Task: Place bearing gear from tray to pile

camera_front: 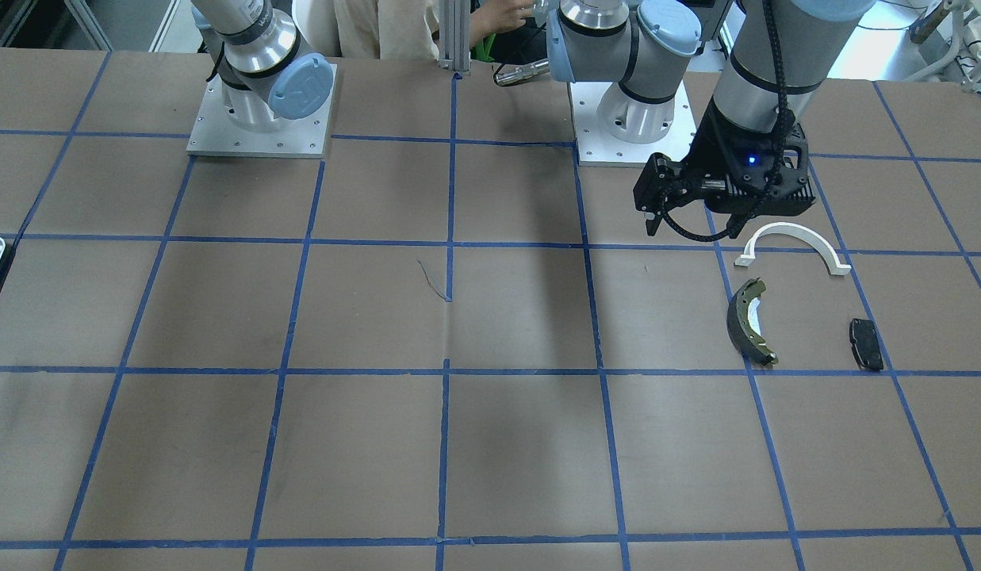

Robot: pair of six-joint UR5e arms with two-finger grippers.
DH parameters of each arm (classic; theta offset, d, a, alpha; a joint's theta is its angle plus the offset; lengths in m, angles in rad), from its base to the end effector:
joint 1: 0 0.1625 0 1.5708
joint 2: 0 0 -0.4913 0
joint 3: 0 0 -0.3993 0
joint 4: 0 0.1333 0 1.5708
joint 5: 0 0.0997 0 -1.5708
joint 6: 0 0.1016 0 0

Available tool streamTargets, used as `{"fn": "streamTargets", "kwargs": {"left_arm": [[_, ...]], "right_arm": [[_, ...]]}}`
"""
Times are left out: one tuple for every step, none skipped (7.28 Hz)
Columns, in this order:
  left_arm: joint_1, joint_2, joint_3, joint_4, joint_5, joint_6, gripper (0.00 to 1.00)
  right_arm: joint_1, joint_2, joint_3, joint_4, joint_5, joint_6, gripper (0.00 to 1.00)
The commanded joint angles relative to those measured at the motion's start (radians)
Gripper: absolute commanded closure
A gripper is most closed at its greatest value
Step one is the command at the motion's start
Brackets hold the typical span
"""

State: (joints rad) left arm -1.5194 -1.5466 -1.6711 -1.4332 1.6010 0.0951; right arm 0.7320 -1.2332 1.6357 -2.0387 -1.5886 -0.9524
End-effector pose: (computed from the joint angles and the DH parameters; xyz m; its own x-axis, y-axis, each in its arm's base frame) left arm -0.1048 -0.4981 0.5281 -0.9985 0.0417 -0.0358 0.0437 0.9973 -0.0583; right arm -0.3854 -0.5230 0.3748 -0.9917 -0.1118 0.0636 -0.1135 0.9933 -0.0234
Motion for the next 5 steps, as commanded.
{"fn": "streamTargets", "kwargs": {"left_arm": [[0.008, 0.0, 0.001, 0.0, 0.002, 0.0, 0.0], [0.019, 0.0, -0.004, 0.003, 0.002, 0.002, 0.0], [0.022, 0.002, -0.006, 0.0, 0.013, 0.002, 0.0], [0.022, 0.0, -0.006, 0.003, 0.022, 0.002, 0.0], [0.022, 0.0, -0.006, 0.004, 0.022, 0.002, 0.0]], "right_arm": [[-0.074, 0.113, 0.001, -0.118, 0.004, -0.121, 0.02], [-0.094, 0.165, -0.001, -0.199, 0.004, -0.1, 0.03], [-0.112, 0.19, -0.016, -0.21, 0.022, -0.029, 0.03], [-0.118, 0.196, -0.016, -0.21, 0.025, 0.019, 0.04], [-0.118, 0.217, -0.017, -0.21, 0.026, 0.103, 0.04]]}}
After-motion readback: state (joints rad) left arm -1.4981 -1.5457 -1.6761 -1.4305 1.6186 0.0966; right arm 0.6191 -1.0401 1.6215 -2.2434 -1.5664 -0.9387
